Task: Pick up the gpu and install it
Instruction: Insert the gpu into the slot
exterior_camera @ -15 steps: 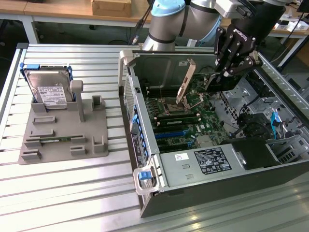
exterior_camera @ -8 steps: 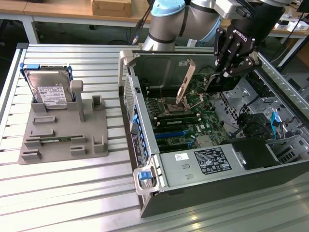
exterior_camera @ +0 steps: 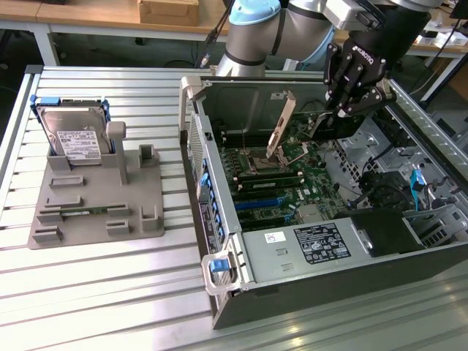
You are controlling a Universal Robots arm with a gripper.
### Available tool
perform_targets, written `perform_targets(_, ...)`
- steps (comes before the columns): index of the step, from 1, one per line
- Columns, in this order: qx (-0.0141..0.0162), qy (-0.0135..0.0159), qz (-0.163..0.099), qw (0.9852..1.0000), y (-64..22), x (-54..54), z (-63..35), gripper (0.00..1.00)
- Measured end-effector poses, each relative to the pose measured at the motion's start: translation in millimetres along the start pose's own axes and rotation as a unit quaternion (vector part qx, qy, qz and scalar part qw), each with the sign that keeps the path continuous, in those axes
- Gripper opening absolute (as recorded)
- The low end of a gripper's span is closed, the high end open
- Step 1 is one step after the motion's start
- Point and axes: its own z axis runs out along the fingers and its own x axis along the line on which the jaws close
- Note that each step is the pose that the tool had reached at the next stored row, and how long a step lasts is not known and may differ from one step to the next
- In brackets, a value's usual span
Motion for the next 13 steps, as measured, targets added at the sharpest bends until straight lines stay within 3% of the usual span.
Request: perform_targets(13,0.0000,0.0000,0.000,1.0000,-0.1,0.1,2.4,0.26)
